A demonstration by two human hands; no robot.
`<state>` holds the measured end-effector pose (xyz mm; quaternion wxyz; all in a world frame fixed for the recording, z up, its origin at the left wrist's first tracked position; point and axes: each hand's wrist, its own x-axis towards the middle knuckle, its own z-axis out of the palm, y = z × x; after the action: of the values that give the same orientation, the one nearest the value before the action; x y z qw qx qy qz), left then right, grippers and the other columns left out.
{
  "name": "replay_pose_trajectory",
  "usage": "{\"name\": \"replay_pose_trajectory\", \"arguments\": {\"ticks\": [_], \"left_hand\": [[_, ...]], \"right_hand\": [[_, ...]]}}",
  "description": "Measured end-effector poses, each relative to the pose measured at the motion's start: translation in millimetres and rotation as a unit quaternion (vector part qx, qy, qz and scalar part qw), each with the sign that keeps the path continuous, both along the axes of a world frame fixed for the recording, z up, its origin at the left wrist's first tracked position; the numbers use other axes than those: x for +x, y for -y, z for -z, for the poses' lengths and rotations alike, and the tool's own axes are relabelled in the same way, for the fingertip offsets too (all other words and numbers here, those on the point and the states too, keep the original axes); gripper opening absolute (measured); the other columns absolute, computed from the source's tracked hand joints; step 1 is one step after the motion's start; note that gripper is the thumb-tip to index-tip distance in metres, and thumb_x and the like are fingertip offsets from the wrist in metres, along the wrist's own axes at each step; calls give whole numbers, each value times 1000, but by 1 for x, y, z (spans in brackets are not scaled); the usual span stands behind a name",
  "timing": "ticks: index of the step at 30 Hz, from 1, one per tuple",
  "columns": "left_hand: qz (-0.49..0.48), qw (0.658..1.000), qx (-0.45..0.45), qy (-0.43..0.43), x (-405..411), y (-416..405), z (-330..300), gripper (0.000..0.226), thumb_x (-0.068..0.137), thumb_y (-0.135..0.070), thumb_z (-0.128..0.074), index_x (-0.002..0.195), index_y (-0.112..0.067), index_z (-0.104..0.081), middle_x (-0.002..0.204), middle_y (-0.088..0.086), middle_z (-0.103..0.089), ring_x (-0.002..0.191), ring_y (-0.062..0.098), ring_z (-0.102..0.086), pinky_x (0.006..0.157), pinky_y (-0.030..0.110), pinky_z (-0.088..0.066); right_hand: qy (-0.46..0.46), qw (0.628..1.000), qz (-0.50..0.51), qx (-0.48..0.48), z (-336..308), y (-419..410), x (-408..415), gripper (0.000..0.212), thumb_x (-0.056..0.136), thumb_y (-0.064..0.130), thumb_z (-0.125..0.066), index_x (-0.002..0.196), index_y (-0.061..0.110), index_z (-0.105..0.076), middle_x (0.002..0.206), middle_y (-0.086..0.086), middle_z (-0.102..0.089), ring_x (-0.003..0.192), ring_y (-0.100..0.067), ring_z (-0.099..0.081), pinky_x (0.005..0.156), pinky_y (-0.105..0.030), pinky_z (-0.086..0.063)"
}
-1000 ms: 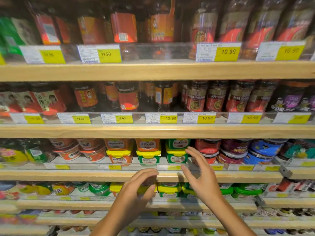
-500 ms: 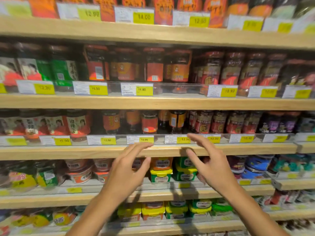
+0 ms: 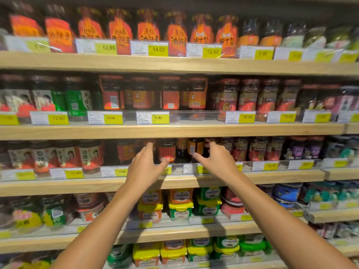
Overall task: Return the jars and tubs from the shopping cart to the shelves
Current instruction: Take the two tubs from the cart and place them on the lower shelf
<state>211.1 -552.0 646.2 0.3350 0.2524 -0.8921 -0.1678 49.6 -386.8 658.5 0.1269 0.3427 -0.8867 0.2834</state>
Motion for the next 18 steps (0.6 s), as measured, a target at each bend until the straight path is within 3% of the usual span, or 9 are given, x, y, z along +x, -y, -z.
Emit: {"name": "replay_pose_trajectory", "arguments": {"ticks": [3,5,8,13,18], "left_hand": [[-36,997,8,64,-16,0,-5,48,88,-57,-62,99,-13,-46,106,11,-63,101,36,-62,70,41,-48],[-49,995,16,85,-25,0,-5,46,88,-56,-62,94,-13,-46,103,11,-62,97,36,-62,68,39,-45],[-65,994,21,88,-37,1,-4,45,89,-56,-63,93,-13,-50,104,10,-62,99,36,-61,72,38,-45],[-80,995,1,65,-51,1,1,49,86,-61,-64,83,-14,-52,87,2,-53,96,34,-62,70,37,-45],[-86,990,-39,101,-60,-7,-2,53,86,-68,-58,86,-15,-61,97,8,-68,99,33,-65,72,37,-46]], "right_hand": [[27,1000,10,-1,2,10,-11,52,87,62,-62,77,12,-54,74,-4,-58,77,-32,-63,61,-36,-48],[49,999,7,0,4,18,-15,53,86,60,-64,68,12,-53,70,-4,-59,75,-32,-63,61,-35,-46],[70,997,12,19,7,29,-23,53,87,60,-63,70,10,-61,76,-6,-63,79,-32,-63,69,-36,-50],[67,996,39,39,9,34,-33,47,91,53,-62,70,11,-59,76,-7,-63,87,-33,-66,65,-33,-43],[16,999,35,13,7,18,-22,52,86,62,-65,79,11,-59,78,-7,-66,85,-33,-66,67,-36,-50]]}}
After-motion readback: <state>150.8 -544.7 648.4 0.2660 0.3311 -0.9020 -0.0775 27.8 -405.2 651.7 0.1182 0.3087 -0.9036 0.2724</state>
